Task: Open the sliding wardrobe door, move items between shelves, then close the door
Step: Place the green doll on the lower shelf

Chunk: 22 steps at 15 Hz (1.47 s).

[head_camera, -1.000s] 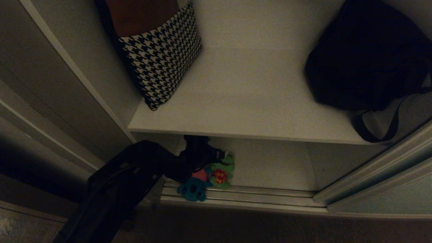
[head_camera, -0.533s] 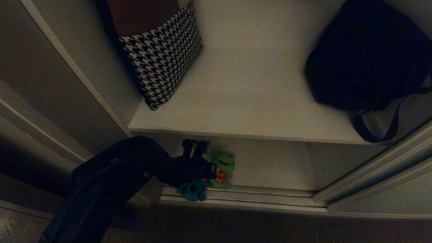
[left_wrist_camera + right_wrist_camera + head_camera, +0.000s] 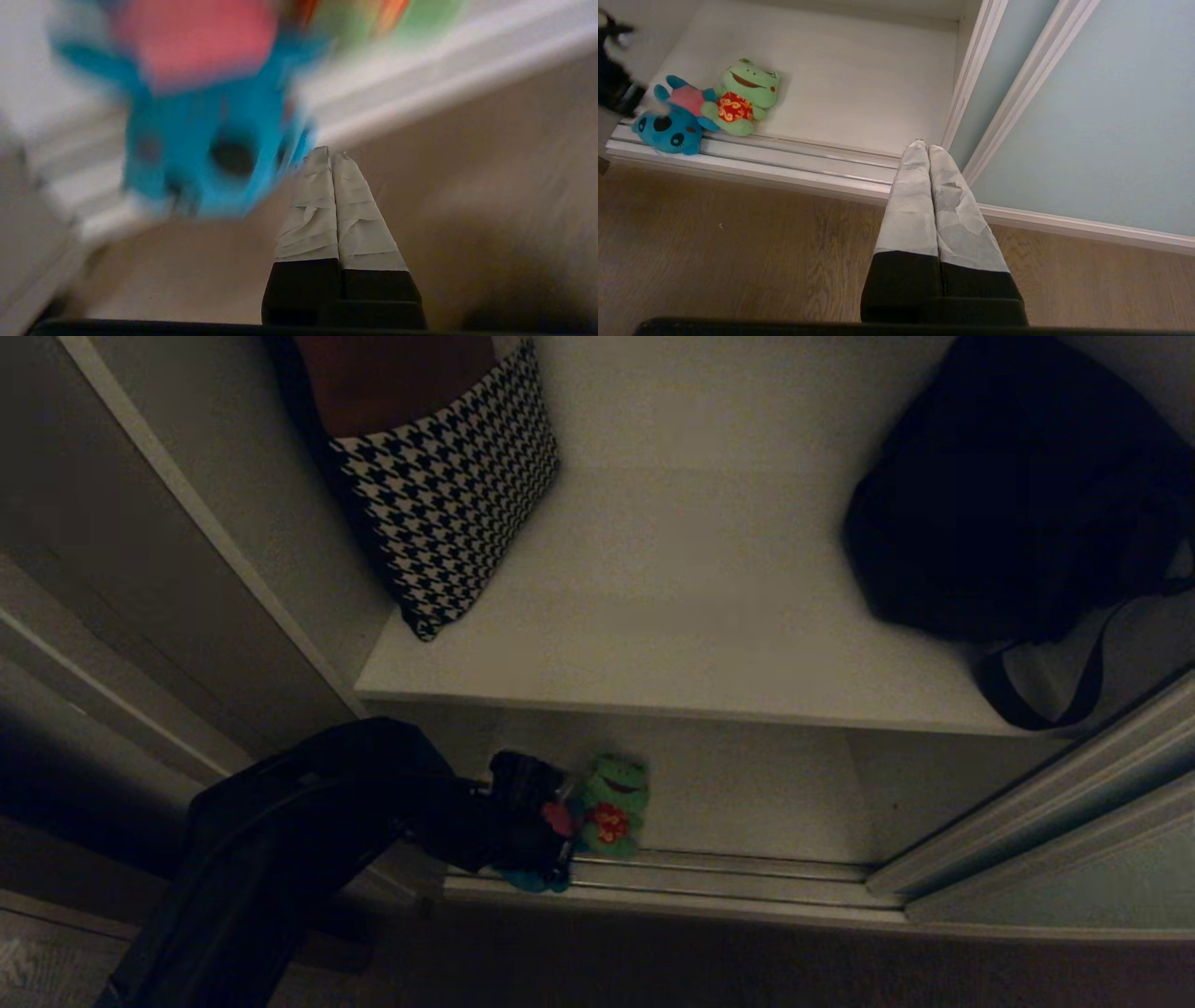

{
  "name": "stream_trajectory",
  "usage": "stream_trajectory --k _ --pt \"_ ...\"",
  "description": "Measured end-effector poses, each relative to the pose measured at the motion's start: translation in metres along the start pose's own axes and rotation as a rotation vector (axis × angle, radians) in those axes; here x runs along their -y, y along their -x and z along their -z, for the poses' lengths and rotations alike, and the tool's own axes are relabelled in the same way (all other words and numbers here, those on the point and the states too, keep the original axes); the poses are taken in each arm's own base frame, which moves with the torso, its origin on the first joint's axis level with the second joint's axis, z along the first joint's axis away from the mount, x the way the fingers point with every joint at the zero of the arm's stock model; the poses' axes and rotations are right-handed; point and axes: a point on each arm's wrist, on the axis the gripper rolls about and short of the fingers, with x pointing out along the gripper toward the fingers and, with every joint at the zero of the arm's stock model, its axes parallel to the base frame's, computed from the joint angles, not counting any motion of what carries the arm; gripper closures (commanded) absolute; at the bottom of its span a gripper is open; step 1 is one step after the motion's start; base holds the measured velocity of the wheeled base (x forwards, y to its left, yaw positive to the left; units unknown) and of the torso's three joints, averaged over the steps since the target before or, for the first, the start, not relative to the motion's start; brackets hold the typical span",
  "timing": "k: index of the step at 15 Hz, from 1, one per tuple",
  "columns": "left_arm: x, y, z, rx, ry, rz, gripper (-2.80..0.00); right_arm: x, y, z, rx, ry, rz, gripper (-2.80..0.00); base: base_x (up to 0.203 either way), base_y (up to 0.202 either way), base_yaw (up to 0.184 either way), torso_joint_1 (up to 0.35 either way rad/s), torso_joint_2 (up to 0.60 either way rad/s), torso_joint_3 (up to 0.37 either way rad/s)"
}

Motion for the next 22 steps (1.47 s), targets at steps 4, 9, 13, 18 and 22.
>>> stream_trajectory --k 4,9,13,18,22 --pt "-0.017 0.004 0.013 -0.146 -0.003 -0.035 0.0 0.0 0.0 0.0 0.0 0.001 0.0 0.0 0.0 0.0 0.0 0.0 0.0 0.0" --pt "-0.032 -0.006 0.008 -0.209 -0.018 -0.09 0.0 0.0 0.0 0.0 0.0 0.0 0.0 0.0 0.0 0.0 0.0 0.0 0.0 0.0" --pt "-0.048 0.001 0.004 -0.372 0.007 -0.07 0.0 0.0 0.0 0.0 -0.001 0.001 -0.001 0.0 0.0 0.0 0.0 0.0 0.0 0.0" --pt "-0.057 -0.009 -0.003 -0.332 0.007 -0.07 0.0 0.0 0.0 0.0 -0.001 0.0 0.0 0.0 0.0 0.0 0.0 0.0 0.0 0.0" --pt "-0.055 -0.015 -0.006 -0.297 -0.001 -0.014 0.0 0.0 0.0 0.0 0.0 0.0 -0.001 0.0 0.0 0.0 0.0 0.0 0.0 0.0"
